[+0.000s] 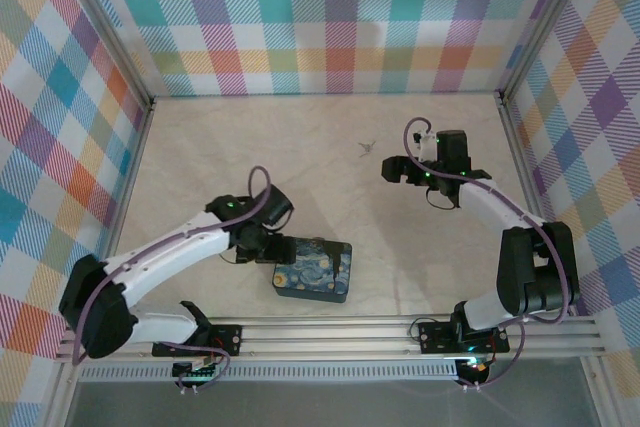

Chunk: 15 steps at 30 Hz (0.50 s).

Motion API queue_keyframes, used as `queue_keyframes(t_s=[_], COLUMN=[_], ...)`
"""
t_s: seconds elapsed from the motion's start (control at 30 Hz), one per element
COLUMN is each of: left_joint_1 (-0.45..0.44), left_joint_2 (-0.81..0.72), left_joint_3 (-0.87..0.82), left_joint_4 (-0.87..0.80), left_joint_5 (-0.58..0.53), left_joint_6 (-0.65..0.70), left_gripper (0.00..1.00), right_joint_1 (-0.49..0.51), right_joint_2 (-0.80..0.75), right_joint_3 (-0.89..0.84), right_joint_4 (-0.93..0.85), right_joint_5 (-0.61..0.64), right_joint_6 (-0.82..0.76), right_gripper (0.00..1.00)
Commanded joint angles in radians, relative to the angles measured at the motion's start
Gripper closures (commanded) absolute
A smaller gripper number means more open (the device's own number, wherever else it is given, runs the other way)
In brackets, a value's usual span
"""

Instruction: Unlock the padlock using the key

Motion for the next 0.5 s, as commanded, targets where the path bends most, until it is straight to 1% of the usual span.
queue_keyframes(t_s=[0.0,0.1,0.2,0.27,0.33,0.47], left_joint_1=[-0.040,-0.044,-0.038,-0.010,0.037,0.110], left_joint_2=[0.053,0.109,0.134,0.140,0.157,0.253], left_joint_3=[-0.020,-0.023,-0.008,0.001,0.015,0.114], left_joint_4=[0.061,0.084,0.091,0.103,0.132,0.161], left_joint_5=[-0.004,-0.042,-0.098,-0.116,-0.122,-0.173], left_joint_6=[-0.035,-0.028,-0.023,-0.012,0.011,0.085], left_gripper=[0.20,0.21,0.21,0.21,0.22,0.23], right_joint_1=[0.006,0.007,0.006,0.008,0.012,0.035], right_joint_2=[-0.007,-0.009,-0.010,-0.016,-0.028,-0.053], right_joint_3=[0.027,0.021,0.021,0.018,0.005,-0.028], right_joint_4=[-0.035,-0.040,-0.055,-0.064,-0.057,-0.032], right_joint_5=[-0.029,-0.029,-0.042,-0.055,-0.078,-0.127], right_joint_6=[-0.003,-0.005,-0.006,-0.004,0.006,0.039], right_gripper=[0.03,0.03,0.03,0.03,0.03,0.04])
